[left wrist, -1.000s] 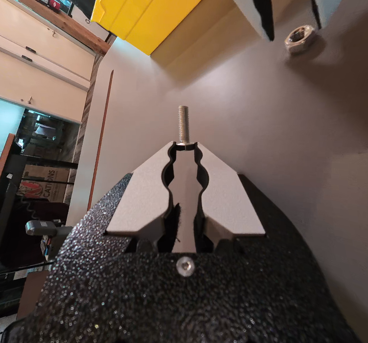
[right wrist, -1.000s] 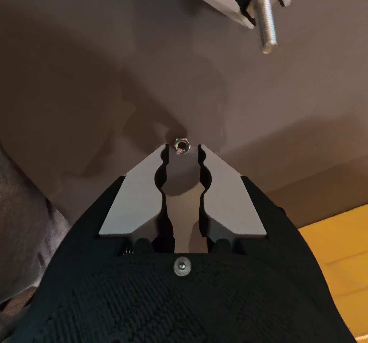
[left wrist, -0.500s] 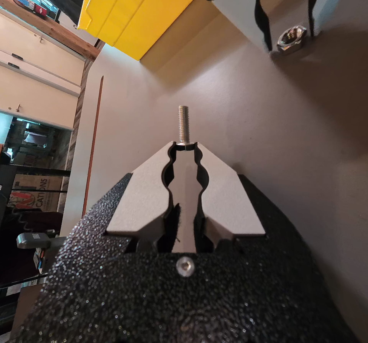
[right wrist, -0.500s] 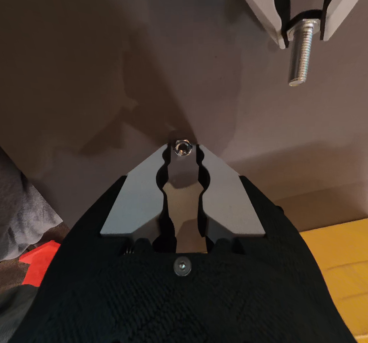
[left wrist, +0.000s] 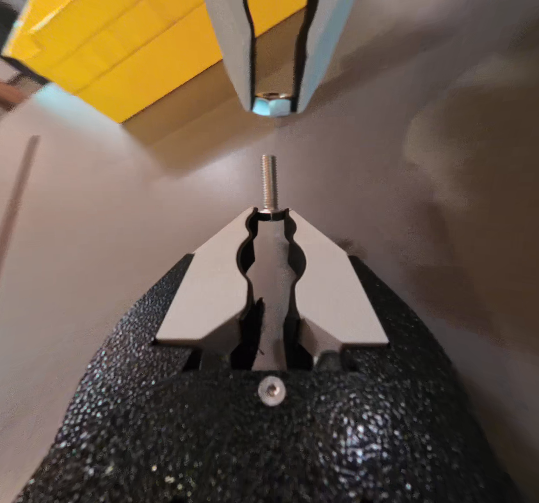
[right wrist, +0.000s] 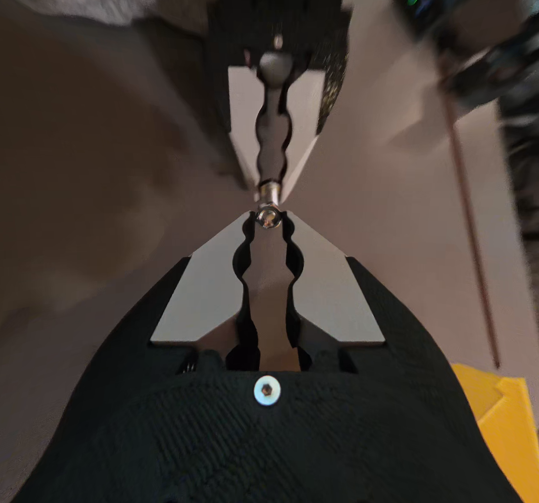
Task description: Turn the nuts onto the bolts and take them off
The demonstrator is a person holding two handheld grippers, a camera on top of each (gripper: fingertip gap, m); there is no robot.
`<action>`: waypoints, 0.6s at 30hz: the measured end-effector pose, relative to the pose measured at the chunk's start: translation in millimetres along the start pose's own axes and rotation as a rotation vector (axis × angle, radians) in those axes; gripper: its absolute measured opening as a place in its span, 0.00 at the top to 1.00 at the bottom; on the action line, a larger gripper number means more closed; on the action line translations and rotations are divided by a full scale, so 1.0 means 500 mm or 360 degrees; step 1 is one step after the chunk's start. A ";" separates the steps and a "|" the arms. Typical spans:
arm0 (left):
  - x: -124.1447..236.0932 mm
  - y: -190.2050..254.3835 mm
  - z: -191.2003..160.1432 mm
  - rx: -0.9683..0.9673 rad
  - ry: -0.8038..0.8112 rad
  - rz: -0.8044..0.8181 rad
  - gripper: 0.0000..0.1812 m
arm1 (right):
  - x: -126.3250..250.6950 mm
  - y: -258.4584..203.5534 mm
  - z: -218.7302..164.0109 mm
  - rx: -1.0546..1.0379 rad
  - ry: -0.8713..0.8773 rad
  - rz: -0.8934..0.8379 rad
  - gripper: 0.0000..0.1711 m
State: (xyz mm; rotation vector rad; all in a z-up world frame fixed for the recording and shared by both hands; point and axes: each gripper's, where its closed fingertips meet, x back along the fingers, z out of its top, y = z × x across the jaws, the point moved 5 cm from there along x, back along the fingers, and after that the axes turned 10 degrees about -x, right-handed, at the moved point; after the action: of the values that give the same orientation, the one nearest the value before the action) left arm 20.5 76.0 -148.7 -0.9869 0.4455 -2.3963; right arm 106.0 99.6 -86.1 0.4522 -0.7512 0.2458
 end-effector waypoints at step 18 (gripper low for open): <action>0.076 0.034 0.065 0.0625 0.0733 -0.0770 0.92 | 0.042 -0.047 0.037 -0.0185 0.0708 0.0354 0.90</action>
State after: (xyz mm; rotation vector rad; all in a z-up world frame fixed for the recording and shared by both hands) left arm 26.3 37.0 -113.4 -0.3885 -0.1385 -2.9952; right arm 118.5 71.6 -66.6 0.1903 -0.3750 0.4904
